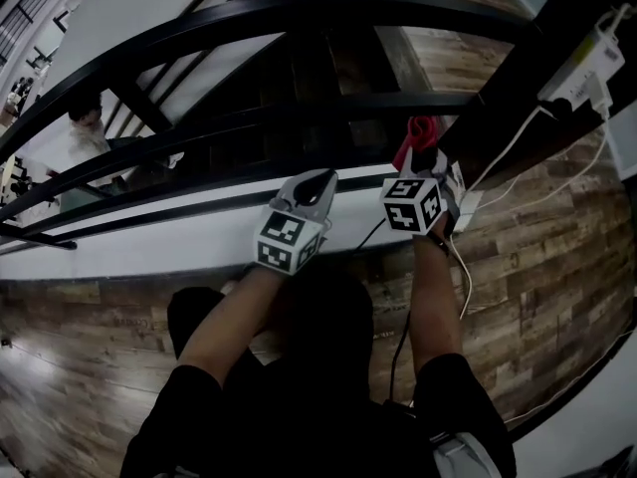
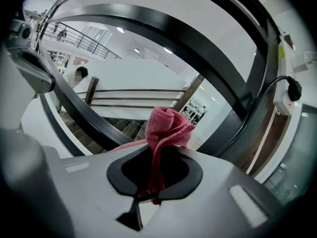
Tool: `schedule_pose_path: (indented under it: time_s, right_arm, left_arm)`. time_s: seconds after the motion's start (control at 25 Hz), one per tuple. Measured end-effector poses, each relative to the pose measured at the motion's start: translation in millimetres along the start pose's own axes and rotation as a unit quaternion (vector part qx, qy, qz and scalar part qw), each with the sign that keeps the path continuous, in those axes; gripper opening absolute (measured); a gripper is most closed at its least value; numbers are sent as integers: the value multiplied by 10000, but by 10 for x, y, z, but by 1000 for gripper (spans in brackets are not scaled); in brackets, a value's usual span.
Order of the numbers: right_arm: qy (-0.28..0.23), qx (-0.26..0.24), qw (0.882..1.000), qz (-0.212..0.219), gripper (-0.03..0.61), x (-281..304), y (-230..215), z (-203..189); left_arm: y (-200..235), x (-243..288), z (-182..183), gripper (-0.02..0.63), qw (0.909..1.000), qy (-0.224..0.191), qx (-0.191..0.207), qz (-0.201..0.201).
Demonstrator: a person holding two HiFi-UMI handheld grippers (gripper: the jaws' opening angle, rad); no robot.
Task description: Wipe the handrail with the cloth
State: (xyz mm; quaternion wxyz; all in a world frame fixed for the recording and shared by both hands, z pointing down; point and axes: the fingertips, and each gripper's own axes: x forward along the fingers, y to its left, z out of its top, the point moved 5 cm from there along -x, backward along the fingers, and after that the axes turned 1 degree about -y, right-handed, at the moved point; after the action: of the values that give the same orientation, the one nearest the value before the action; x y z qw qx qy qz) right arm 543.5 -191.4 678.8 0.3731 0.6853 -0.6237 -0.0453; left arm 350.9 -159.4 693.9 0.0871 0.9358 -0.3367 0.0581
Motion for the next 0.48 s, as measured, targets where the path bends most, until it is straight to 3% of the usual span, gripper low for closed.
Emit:
schedule_pose_path:
  time_s: [0.24, 0.48]
  right_arm:
    - [-30, -213, 9993, 298, 37, -19, 163, 58]
    - [-178, -412, 9977, 498, 38, -126, 390, 153]
  left_arm:
    - [116, -143, 45, 0, 9990, -65, 133, 421]
    - [290, -440, -28, -1, 9965, -545, -280, 569]
